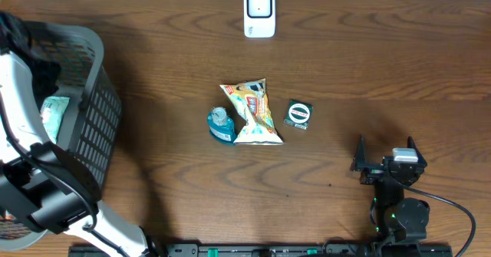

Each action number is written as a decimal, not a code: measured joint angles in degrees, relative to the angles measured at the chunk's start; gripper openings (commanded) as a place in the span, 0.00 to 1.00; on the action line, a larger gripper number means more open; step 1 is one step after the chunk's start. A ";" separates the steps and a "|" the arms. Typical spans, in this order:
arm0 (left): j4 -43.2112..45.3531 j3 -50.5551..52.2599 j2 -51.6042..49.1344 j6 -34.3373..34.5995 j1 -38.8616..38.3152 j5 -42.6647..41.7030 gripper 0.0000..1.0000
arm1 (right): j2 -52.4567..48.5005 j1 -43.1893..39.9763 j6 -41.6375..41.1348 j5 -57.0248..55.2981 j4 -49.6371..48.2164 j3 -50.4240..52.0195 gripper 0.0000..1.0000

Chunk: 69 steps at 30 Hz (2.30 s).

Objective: Scan the item barcode
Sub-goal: 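Reach into the basket and grasp the mint-green diaper pack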

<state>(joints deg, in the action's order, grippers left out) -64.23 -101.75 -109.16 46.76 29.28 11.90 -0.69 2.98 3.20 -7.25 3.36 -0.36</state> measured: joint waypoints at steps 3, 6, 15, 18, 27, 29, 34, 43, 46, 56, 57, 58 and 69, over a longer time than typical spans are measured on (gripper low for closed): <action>5.81 6.60 -0.04 0.00 1.77 0.00 0.98 | 0.00 0.00 0.02 0.00 0.00 0.00 0.99; 11.58 11.08 -0.02 -0.02 3.85 -0.04 0.98 | 0.00 0.00 0.02 0.00 -0.02 0.00 0.99; 24.04 20.11 -0.02 0.00 5.20 -0.07 0.98 | 0.00 0.00 0.00 0.00 0.00 0.00 0.99; 25.81 21.99 -0.02 0.42 5.46 -0.07 0.98 | 0.00 0.00 0.02 0.00 0.00 0.00 0.99; 33.29 28.17 -0.02 1.51 8.35 -0.04 0.95 | 0.00 0.00 0.02 0.00 0.00 0.00 0.99; 33.77 28.46 -0.04 1.81 8.33 -0.13 0.88 | 0.00 0.00 0.00 0.00 0.00 0.00 0.99; 34.67 28.46 -0.59 1.14 8.33 -2.29 0.29 | 0.00 0.00 0.02 0.00 0.00 0.00 0.99; 30.38 27.89 0.15 -3.76 8.39 -4.59 0.07 | 0.00 0.00 0.00 0.00 0.00 0.00 0.99; 27.26 28.17 2.14 -3.63 8.39 -6.54 0.07 | 0.00 0.00 0.00 0.00 0.00 0.00 0.99; 26.99 28.44 34.29 -3.21 8.39 -10.95 0.07 | 0.00 0.00 0.00 -0.02 -0.02 0.00 0.99; 26.80 28.44 37.09 -2.99 8.39 -11.21 0.07 | 0.00 0.00 0.00 -0.02 -0.04 0.00 0.99; 26.53 28.44 40.06 -2.80 8.39 -12.07 0.07 | 0.00 0.00 0.00 0.00 0.02 0.00 0.99; 36.28 28.46 57.35 -0.66 -9.07 -43.82 0.07 | 0.00 0.00 0.00 0.04 -0.02 0.00 0.99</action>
<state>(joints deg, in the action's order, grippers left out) -27.94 -73.30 -51.81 46.11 20.21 -31.92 -0.69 2.98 3.20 -7.20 3.33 -0.36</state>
